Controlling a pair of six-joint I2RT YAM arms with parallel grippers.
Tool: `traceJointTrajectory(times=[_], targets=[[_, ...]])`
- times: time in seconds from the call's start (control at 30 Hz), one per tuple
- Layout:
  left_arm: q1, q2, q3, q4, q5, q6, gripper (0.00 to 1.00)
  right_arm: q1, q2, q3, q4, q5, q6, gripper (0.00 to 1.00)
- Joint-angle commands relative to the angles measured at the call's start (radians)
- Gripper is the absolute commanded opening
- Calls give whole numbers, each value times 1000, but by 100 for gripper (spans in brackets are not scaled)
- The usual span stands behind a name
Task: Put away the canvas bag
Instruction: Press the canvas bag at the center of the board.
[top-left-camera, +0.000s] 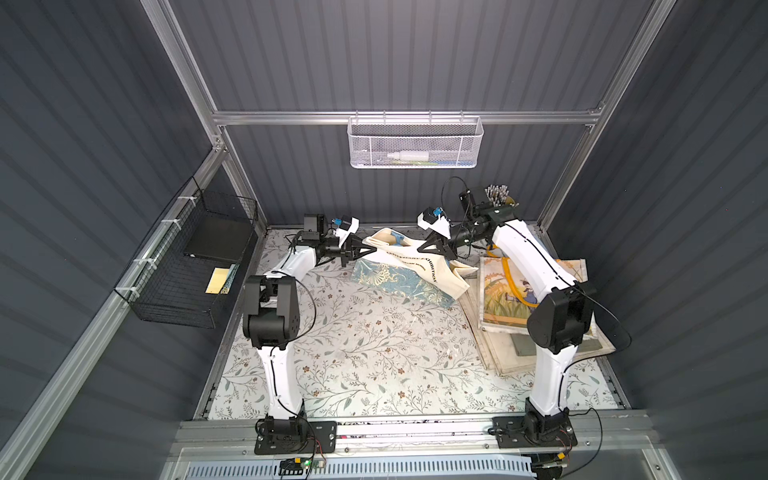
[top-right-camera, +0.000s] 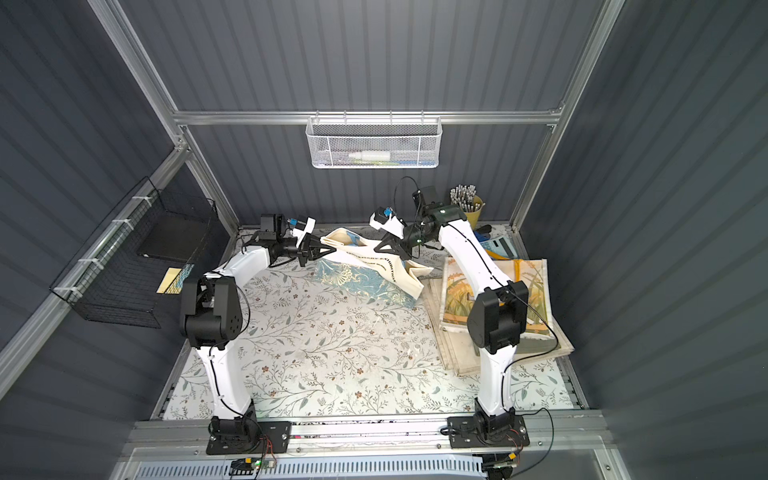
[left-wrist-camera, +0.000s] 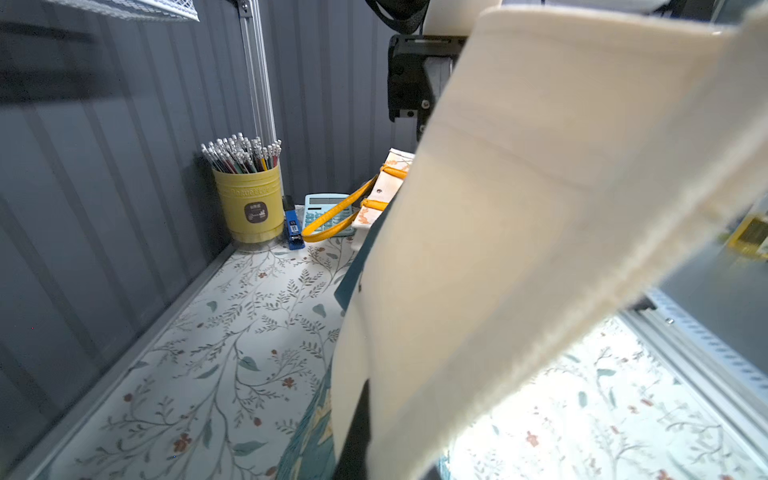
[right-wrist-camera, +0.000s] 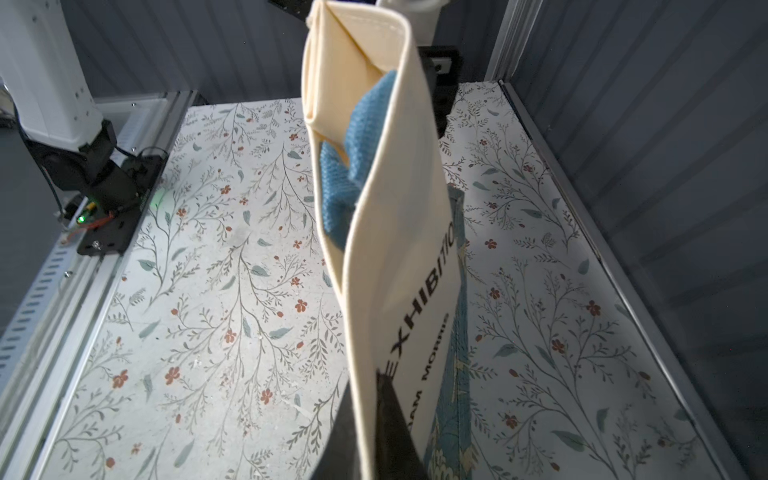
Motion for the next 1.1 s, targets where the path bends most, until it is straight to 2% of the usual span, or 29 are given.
traceJointTrajectory(times=[0.0,0.03,0.1,0.2,0.27,0.3,0.4,0.5,0.6,0.7,0.73,0.77,0.8,0.9,0.93,1.0,1.07], targets=[[-21,-125,5,-197,-75,-320,0,-17,58,61,95,-32,319,3],[-20,-133,-7,-149,-113,-495,0,-25,70,75,106,-47,380,6],[-18,-150,-60,-100,-109,-710,0,-41,89,83,132,-61,498,10],[-38,-225,-257,148,-173,-1029,0,-43,119,87,129,-47,579,20],[-42,-252,-369,219,-201,-1153,0,-43,140,94,115,-10,605,31],[-42,-262,-404,198,-222,-1176,0,-45,151,103,104,21,617,31],[-34,-269,-461,48,-247,-1162,0,-70,166,128,95,44,653,40],[-14,-290,-544,70,-252,-1221,0,-123,140,141,159,55,739,42],[11,-272,-565,18,-272,-1210,0,-175,93,127,247,82,841,43],[16,-201,-570,-6,-273,-1221,0,-180,44,117,189,173,814,45],[16,-179,-565,-17,-276,-1219,0,-183,22,91,172,196,814,48],[17,-162,-555,-48,-287,-1196,0,-185,-8,60,163,225,810,56],[19,-146,-547,-79,-288,-1178,0,-187,-37,25,164,245,807,58],[36,-104,-504,-213,-269,-1082,0,-226,-151,-150,284,230,837,70],[48,-100,-500,-248,-261,-1052,0,-245,-179,-201,341,227,867,77],[71,-109,-515,-254,-271,-1054,0,-266,-200,-237,364,216,878,98],[92,-111,-524,-249,-276,-1059,0,-259,-203,-243,298,215,822,99]])
